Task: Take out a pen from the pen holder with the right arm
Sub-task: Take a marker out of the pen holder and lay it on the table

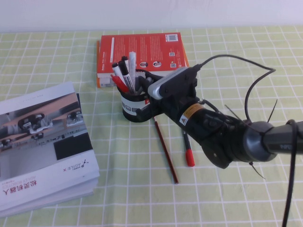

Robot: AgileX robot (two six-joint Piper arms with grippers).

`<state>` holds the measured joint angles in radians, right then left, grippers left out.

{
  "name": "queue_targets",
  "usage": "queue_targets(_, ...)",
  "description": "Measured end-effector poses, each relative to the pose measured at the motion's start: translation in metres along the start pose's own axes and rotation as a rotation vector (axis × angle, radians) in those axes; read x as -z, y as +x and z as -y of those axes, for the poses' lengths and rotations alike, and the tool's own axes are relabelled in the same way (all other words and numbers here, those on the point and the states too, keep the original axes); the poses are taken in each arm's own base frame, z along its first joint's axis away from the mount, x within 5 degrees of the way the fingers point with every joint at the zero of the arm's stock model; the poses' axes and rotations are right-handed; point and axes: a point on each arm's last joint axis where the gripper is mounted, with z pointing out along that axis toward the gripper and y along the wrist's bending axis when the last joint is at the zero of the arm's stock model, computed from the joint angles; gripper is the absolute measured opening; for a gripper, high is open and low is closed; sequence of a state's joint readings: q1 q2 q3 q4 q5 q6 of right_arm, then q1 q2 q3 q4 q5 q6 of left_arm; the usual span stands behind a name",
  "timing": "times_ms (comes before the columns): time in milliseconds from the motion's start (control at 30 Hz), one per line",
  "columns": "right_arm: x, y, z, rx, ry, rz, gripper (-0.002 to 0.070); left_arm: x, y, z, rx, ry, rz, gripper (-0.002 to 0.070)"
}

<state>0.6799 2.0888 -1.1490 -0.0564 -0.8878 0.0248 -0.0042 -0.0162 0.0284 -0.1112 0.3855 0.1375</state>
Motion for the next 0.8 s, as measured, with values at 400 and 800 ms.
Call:
queue_targets(400, 0.015, -0.072, -0.002, 0.077, -0.017, 0.026, 0.0059, 0.000, 0.000, 0.000, 0.000, 0.000, 0.000, -0.0005)
queue_targets(800, 0.076, -0.173, 0.001, 0.087, 0.019, -0.111, 0.0059, 0.000, 0.000, 0.000, 0.000, 0.000, 0.000, -0.0005)
